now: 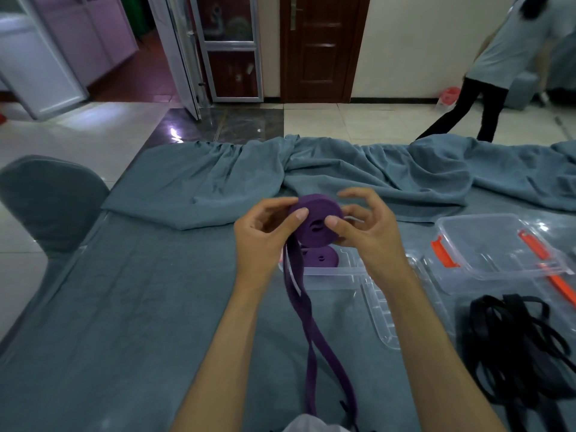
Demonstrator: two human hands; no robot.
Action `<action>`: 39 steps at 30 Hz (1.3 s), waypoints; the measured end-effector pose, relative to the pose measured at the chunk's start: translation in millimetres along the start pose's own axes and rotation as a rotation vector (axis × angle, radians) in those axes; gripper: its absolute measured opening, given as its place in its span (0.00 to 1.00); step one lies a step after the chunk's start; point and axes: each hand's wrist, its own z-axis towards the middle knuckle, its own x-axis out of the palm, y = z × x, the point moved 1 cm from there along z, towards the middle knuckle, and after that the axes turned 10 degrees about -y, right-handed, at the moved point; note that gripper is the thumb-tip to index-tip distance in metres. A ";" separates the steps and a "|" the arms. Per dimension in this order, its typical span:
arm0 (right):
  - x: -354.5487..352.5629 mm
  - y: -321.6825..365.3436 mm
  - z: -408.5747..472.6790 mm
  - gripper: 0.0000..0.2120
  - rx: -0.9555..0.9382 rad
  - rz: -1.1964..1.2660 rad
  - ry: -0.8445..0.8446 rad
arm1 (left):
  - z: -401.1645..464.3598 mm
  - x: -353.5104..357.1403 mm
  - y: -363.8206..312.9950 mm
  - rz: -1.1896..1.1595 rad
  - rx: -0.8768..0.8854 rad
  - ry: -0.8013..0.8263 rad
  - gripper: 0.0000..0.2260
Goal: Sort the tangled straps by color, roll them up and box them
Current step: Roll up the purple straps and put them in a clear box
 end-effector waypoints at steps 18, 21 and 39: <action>6.9 12.0 -1.2 0.16 -0.079 0.020 -0.073 | 6.7 -5.9 -7.5 0.011 0.004 0.130 0.13; 3.3 15.1 -0.7 0.16 -0.051 -0.031 -0.030 | 2.0 -1.5 -9.8 -0.011 0.033 0.021 0.09; 6.3 30.4 -4.4 0.14 -0.087 0.105 -0.015 | 3.3 4.0 -35.7 -0.016 0.019 0.107 0.11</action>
